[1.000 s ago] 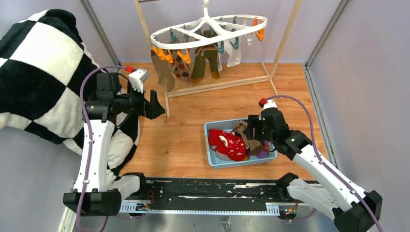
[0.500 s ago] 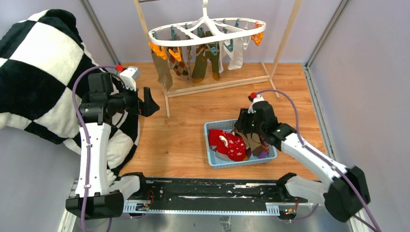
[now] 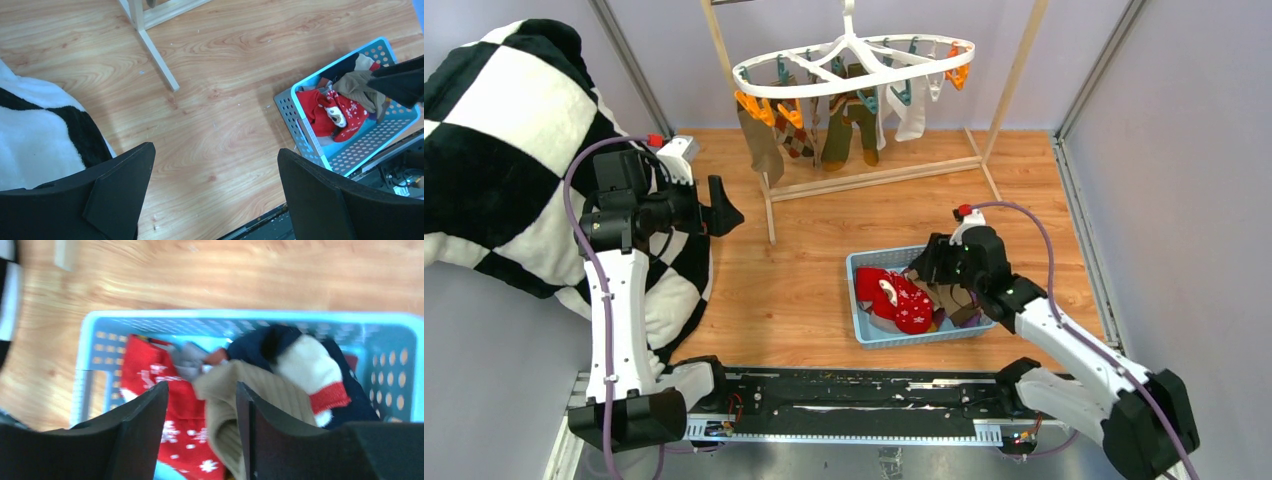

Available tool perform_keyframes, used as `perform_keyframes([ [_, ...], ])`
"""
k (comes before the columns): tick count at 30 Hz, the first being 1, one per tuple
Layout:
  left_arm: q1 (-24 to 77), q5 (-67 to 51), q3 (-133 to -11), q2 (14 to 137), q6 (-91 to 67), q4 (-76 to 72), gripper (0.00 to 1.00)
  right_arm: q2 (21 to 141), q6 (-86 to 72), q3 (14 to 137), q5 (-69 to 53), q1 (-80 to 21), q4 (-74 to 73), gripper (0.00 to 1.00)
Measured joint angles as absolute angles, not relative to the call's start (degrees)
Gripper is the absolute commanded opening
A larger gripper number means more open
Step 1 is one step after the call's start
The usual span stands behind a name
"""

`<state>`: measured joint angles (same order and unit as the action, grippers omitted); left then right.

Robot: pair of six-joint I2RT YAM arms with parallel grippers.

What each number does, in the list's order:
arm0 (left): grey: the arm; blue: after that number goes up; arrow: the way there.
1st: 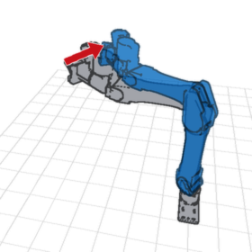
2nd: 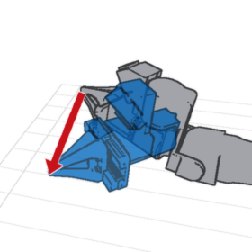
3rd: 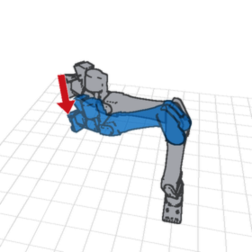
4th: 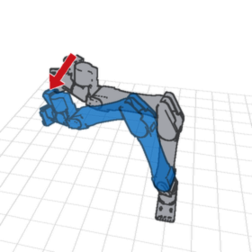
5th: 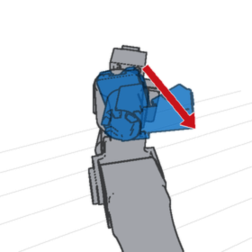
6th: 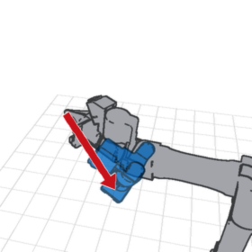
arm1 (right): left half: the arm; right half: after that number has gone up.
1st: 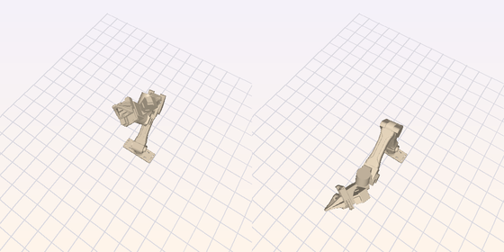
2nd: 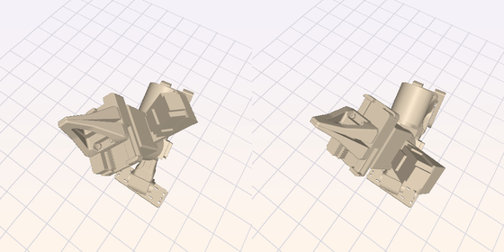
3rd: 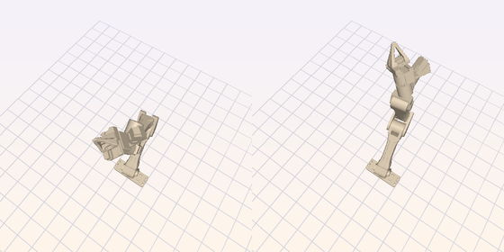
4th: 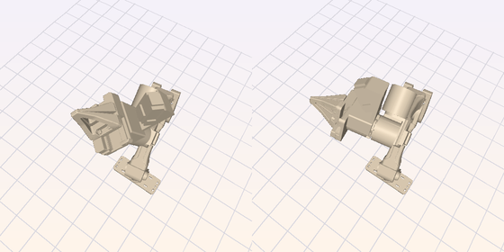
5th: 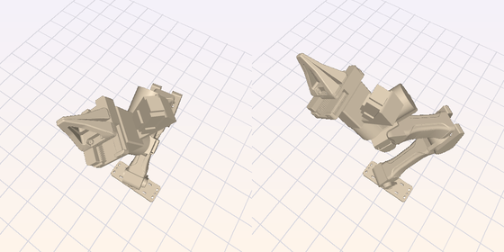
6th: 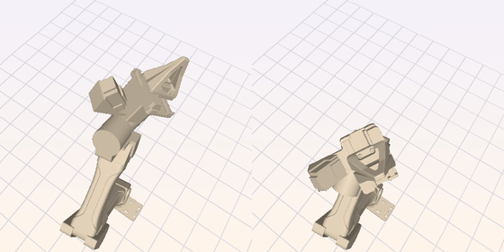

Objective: Remove the socks clipped to the hanger
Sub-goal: Place the sock in the bin, then remove the sock from the hanger.

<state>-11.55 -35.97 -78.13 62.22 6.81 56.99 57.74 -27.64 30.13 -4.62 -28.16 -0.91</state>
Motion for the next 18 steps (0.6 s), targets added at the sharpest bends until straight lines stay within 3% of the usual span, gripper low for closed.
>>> perform_keyframes([
  [4,-12.1,-36.6,-78.1,62.9,6.1,57.0,1.00,53.0,-24.9,36.5,-1.3,-33.9,-1.1,0.77],
  [8,-13.9,-36.9,-78.8,63.4,5.3,57.1,1.00,58.9,-20.7,46.2,2.0,-43.2,3.4,0.84],
  [15,-20.6,-37.5,-81.3,65.1,3.3,57.1,1.00,84.0,-11.1,62.3,5.1,-53.9,17.5,0.92],
  [18,-22.4,-38.0,-81.5,65.9,3.0,57.1,1.00,94.7,-8.4,68.8,6.2,-55.4,24.1,1.00],
])
